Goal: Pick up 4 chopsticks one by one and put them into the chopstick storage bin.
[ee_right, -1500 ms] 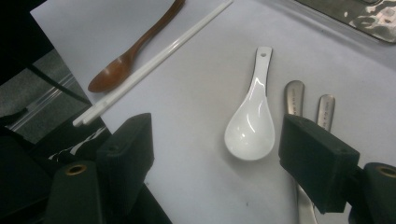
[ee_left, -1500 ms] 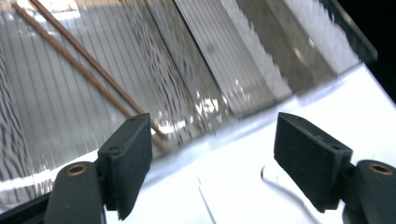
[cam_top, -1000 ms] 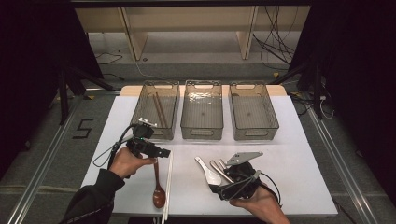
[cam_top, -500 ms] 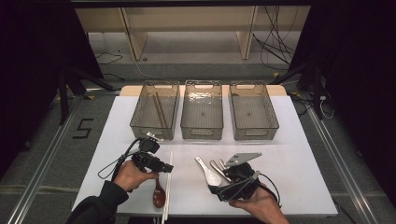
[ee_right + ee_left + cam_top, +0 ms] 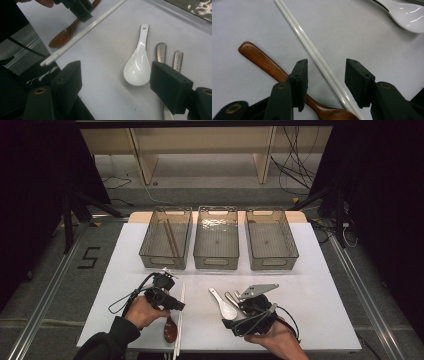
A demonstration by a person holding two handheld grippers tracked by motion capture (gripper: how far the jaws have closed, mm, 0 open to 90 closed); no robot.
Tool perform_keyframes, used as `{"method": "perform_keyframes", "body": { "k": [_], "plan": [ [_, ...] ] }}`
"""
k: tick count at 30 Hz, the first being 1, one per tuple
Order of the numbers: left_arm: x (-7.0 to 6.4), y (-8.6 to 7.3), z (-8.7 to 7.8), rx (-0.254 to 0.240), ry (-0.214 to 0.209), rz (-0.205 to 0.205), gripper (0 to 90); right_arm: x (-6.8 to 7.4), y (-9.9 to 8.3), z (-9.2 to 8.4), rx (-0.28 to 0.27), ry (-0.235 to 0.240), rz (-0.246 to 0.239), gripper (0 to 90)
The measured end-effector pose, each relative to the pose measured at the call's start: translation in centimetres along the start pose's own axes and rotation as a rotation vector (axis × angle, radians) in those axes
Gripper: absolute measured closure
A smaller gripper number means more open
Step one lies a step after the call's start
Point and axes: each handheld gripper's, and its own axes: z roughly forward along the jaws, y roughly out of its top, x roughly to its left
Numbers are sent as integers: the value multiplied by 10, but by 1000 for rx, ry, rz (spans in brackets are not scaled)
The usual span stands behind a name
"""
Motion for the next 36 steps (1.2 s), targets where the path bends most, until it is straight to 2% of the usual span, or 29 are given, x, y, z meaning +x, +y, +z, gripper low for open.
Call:
{"method": "perform_keyframes", "body": {
  "k": [14,24,31,36],
  "plan": [
    [2,0,7,32,-2,1,584,0,0,0,4,2,-3,266],
    [2,0,14,64,17,5,645,0,0,1,5,2,-4,266],
    [-5,2,20,91,44,42,657,0,0,1,4,2,-4,266],
    [-7,2,21,86,53,48,642,0,0,1,5,3,-5,266]
  ]
}}
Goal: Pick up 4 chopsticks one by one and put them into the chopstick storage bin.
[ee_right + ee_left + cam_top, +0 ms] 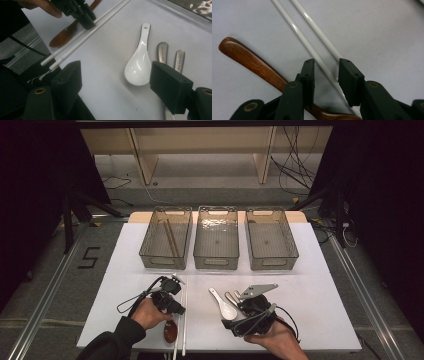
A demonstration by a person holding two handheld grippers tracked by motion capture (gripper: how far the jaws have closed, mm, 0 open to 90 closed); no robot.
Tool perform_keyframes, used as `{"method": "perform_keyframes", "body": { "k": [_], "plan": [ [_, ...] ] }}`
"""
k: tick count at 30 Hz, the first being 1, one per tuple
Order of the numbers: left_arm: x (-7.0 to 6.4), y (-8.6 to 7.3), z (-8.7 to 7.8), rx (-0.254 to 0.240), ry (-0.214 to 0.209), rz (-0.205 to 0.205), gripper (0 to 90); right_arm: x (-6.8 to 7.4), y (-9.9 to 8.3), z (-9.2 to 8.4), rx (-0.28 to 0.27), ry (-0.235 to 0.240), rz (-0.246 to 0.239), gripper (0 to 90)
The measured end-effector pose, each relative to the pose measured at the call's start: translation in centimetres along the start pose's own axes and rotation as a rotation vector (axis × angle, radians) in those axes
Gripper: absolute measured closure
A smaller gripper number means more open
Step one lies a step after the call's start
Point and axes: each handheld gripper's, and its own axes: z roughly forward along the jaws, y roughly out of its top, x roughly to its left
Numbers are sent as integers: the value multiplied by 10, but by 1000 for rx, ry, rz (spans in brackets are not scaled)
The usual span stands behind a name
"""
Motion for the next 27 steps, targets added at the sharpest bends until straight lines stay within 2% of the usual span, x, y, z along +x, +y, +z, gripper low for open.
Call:
{"method": "perform_keyframes", "body": {
  "k": [4,7,9,10,14,18,19,20,23,27],
  "plan": [
    [-2,1,0,0,-2,3,615,0,0,0,0,-1,2,266],
    [-7,2,2,7,24,33,603,0,0,0,2,0,-2,267],
    [-10,2,2,-1,18,33,593,0,0,1,5,0,-4,267],
    [-12,2,2,8,30,52,601,0,0,1,6,0,-4,267],
    [-18,4,4,24,68,80,606,0,0,1,7,0,-4,269],
    [-20,5,5,34,63,76,557,0,0,1,8,1,-2,269],
    [-21,5,5,35,85,92,567,0,0,1,9,1,-1,270],
    [-22,5,5,37,96,102,595,0,0,0,8,1,-1,270],
    [-27,5,6,38,122,123,605,1,1,0,9,0,-2,271],
    [-26,6,6,39,113,119,619,0,1,0,7,-2,-5,271]
  ]
}}
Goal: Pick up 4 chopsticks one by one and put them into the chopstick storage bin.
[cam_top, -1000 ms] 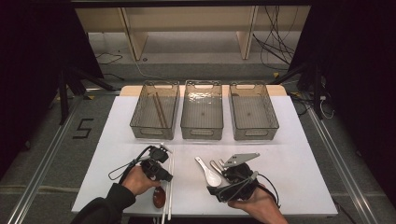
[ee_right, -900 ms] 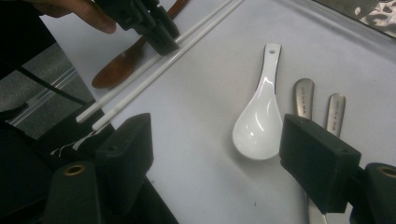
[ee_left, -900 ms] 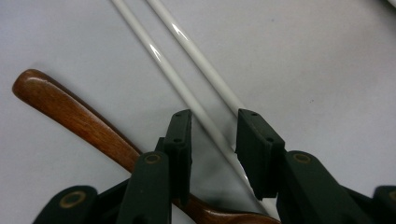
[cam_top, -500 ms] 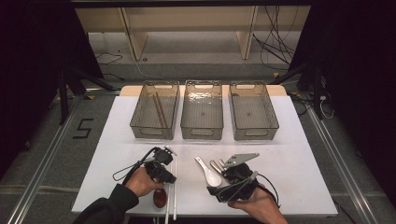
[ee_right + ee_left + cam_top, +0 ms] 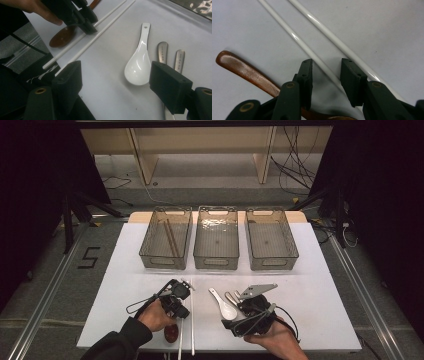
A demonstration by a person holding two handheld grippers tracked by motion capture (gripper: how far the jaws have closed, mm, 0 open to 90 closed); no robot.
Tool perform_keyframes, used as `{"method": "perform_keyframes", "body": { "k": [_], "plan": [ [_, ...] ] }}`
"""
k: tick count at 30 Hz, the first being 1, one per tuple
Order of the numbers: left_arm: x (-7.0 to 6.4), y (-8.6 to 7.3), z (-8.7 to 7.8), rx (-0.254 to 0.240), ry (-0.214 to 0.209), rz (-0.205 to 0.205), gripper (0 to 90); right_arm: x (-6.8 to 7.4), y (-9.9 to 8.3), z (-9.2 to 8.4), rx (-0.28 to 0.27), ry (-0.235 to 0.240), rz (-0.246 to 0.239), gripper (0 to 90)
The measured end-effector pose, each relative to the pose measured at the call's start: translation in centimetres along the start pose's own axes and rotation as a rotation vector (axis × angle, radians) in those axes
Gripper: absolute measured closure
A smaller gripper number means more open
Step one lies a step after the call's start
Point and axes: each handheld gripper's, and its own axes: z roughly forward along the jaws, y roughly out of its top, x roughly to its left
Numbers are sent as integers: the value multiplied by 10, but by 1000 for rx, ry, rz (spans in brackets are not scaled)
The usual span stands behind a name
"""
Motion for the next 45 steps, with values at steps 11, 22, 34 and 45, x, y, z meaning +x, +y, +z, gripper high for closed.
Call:
{"method": "perform_keyframes", "body": {
  "k": [11,22,34,45],
  "plan": [
    [3,-1,-1,1,-8,-12,665,0,0,-2,-2,0,4,274],
    [12,-4,-3,26,-34,-30,738,0,0,-2,-1,1,3,277],
    [21,-6,-3,34,-71,-68,807,0,0,-2,-1,-1,3,280],
    [24,-6,-3,31,-78,-91,834,0,0,-1,1,-2,0,283]
  ]
}}
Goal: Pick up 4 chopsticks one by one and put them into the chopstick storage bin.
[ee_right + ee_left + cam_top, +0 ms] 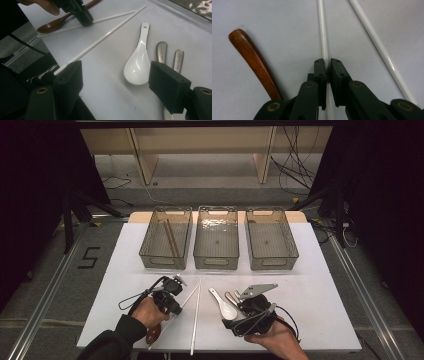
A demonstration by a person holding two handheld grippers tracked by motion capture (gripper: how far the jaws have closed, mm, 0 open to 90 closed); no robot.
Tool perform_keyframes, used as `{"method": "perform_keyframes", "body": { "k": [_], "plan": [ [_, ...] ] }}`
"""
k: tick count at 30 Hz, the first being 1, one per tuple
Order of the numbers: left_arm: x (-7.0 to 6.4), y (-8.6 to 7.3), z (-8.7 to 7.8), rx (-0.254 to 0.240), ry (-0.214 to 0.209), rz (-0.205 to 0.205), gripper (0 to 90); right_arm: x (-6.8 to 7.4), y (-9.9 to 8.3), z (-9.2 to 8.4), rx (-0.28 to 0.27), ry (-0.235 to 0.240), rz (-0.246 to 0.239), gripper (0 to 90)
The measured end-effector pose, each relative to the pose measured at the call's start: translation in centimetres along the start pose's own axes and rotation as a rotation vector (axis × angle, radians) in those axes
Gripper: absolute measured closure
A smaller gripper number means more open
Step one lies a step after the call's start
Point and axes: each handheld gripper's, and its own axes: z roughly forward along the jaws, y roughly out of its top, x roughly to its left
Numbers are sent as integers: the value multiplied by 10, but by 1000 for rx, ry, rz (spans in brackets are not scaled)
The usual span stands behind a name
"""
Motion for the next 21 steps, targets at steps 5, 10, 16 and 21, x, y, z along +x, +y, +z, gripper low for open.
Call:
{"method": "perform_keyframes", "body": {
  "k": [5,10,16,21],
  "plan": [
    [1,0,0,-2,-9,-12,840,0,0,0,2,2,-1,283],
    [3,0,0,-7,-18,-22,842,0,0,0,1,2,-1,283],
    [4,1,-4,-20,-12,-10,844,0,0,0,-1,4,2,283],
    [6,1,-10,-63,-30,-12,846,0,0,0,-2,4,1,283]
  ]
}}
